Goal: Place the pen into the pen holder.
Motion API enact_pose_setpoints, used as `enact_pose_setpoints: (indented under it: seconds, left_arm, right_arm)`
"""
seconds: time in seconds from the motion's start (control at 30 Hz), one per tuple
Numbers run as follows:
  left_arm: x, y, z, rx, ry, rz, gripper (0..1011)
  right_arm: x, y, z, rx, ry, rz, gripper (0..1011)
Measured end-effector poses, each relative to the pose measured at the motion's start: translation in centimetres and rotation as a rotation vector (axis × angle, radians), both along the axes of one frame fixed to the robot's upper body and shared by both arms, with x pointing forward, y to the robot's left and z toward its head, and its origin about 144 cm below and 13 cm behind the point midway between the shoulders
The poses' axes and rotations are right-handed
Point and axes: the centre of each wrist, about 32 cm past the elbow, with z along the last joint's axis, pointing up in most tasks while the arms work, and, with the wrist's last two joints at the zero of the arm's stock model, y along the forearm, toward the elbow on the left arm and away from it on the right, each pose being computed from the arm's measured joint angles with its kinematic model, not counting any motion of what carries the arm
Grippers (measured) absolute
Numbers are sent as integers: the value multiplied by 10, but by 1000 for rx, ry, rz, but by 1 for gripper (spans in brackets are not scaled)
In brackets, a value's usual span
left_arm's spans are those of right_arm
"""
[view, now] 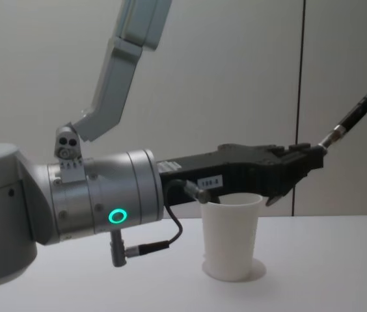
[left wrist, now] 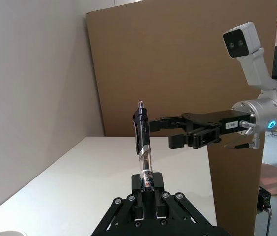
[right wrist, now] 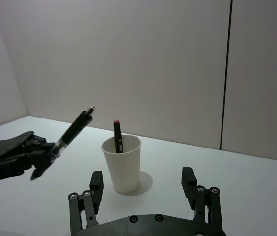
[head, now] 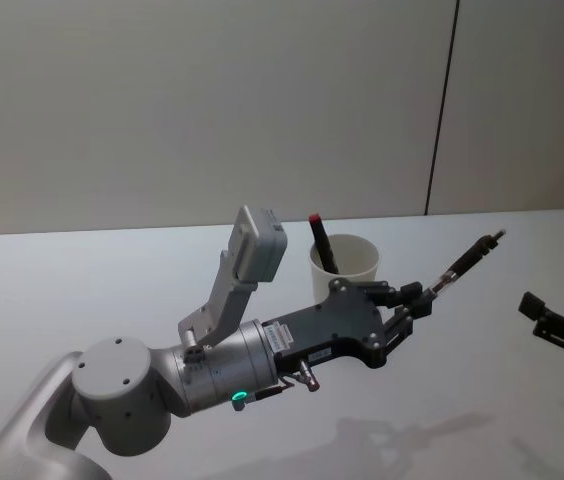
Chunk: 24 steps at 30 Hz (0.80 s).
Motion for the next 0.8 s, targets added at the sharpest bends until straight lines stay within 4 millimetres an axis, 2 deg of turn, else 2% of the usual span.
enact_pose_setpoints:
  seconds: [0.47,0.8]
  left_arm:
    - [0,0,0,0,0,0,140]
    - [0,0,0,0,0,0,140]
  right_arm:
    - [-9,6,-1,135,31,69,1002]
    - [-9,18,-4,249,46,111,1002]
